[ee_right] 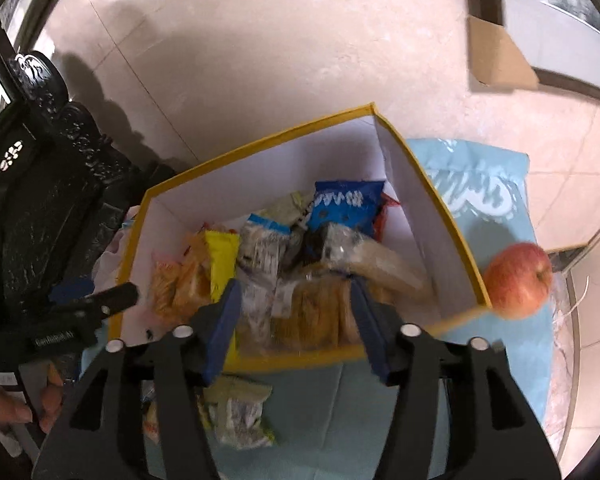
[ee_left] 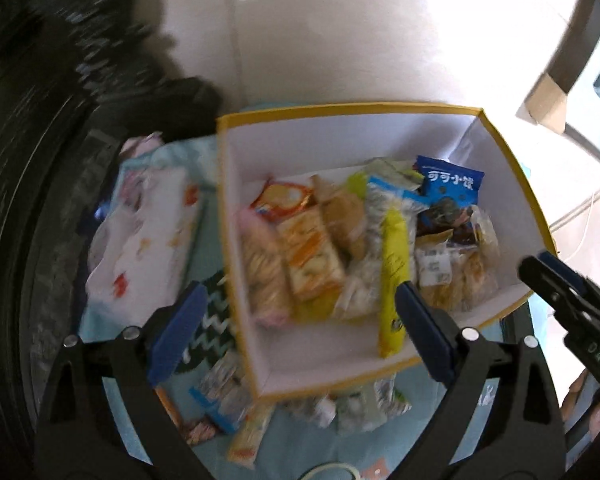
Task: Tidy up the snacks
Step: 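Grasp brown chocolate bar with right tool while left tool reaches toward white-labelled bag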
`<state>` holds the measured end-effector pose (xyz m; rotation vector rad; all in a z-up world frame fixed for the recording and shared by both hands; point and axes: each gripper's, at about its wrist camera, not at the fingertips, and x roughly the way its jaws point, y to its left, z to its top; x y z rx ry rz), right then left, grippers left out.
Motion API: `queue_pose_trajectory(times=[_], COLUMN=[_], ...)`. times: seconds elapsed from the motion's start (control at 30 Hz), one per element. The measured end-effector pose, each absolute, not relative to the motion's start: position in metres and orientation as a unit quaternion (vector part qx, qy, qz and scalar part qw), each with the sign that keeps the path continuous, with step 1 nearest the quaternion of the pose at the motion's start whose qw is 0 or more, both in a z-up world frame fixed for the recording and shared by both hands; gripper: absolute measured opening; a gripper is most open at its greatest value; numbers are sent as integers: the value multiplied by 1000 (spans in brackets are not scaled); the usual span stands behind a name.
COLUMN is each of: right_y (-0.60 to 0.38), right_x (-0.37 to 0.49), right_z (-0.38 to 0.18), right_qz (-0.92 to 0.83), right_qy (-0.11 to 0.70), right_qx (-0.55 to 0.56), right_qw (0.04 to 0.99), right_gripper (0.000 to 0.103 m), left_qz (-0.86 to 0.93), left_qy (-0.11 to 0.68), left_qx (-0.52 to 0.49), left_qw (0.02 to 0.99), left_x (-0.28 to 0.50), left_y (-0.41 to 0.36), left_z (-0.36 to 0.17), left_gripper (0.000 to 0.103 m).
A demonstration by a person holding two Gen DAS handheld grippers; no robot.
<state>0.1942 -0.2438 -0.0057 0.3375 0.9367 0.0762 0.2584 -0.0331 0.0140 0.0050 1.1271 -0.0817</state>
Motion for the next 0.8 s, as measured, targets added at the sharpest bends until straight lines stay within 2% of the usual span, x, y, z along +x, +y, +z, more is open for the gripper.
queue_pose_trajectory(times=[0.3, 0.57, 0.8], right_y=[-237, -199, -176], right_x=[127, 97, 89], right_z=[-9, -57, -70], right_qz=[49, 86, 115], right_qy=[431, 503, 531], right_qx=[182, 161, 147], right_qw=[882, 845, 827], right_gripper=[65, 66, 66], left_qz=[47, 97, 130], left_qy=[521, 559, 569], left_qx=[-21, -9, -46], left_qw=[852, 823, 810], left_x=[175, 124, 119], left_y=[57, 102, 129], left_z=[4, -49, -74], left_gripper=[97, 97, 97])
